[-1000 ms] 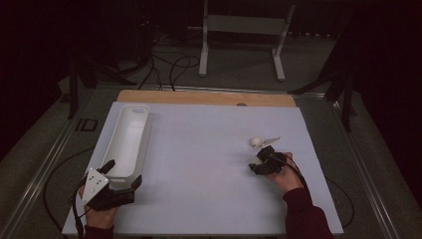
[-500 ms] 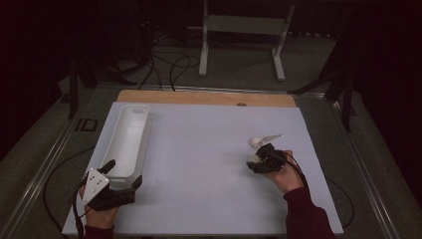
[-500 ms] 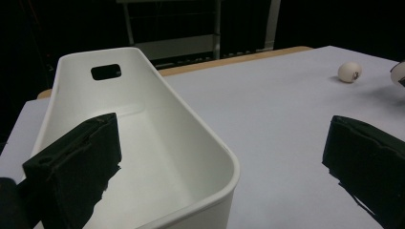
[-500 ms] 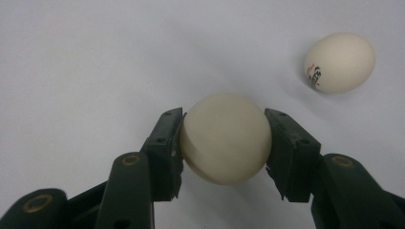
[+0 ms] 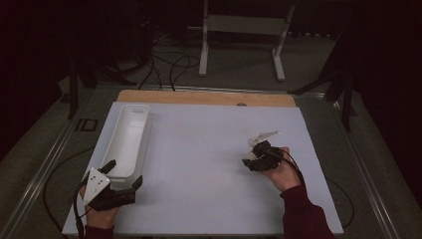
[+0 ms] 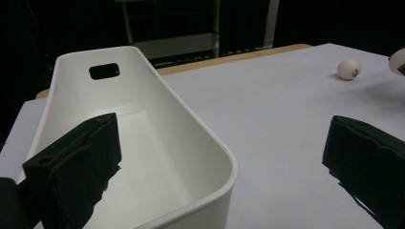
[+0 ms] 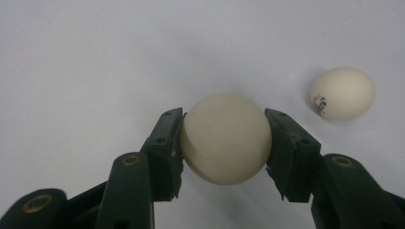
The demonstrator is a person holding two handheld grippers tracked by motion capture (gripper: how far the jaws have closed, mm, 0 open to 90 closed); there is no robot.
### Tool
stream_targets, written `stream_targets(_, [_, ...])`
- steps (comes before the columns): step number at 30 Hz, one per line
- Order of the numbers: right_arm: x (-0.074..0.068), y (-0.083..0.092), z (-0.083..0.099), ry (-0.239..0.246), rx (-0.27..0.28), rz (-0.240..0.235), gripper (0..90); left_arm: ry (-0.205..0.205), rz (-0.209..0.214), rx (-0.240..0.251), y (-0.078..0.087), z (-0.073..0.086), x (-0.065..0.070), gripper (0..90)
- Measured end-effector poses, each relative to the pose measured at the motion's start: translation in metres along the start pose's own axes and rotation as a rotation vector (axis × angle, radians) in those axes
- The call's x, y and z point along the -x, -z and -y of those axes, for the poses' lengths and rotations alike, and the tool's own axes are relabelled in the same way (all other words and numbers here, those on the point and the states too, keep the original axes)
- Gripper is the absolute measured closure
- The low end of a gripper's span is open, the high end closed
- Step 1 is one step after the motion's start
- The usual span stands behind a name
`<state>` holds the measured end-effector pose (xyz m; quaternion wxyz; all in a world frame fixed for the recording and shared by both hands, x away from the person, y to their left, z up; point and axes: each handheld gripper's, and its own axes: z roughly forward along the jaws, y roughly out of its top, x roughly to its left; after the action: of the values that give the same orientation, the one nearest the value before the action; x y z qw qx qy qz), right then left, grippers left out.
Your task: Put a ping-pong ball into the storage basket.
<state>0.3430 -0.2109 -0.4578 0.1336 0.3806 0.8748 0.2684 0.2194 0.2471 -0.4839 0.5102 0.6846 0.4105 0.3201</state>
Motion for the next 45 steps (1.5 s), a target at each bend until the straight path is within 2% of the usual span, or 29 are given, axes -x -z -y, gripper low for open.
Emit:
stream_targets(12, [-0.003, 0.0, -0.01, 0.002, 0.006, -0.015, 50.0, -0.008, 0.001, -0.003, 0.0, 0.0, 0.001, 0.2])
stream_targets(26, [-0.007, -0.002, -0.013, 0.002, 0.01, -0.029, 50.0, -0.017, 0.003, -0.006, -0.001, 0.0, 0.002, 0.2])
stream_targets(36, [-0.01, 0.004, -0.02, 0.015, 0.042, -0.021, 50.0, -0.019, 0.001, -0.008, -0.001, 0.0, 0.002, 0.2])
stream_targets(45, [-0.014, 0.008, -0.023, 0.016, 0.066, -0.033, 50.1, -0.022, 0.002, -0.009, -0.001, 0.0, 0.003, 0.2])
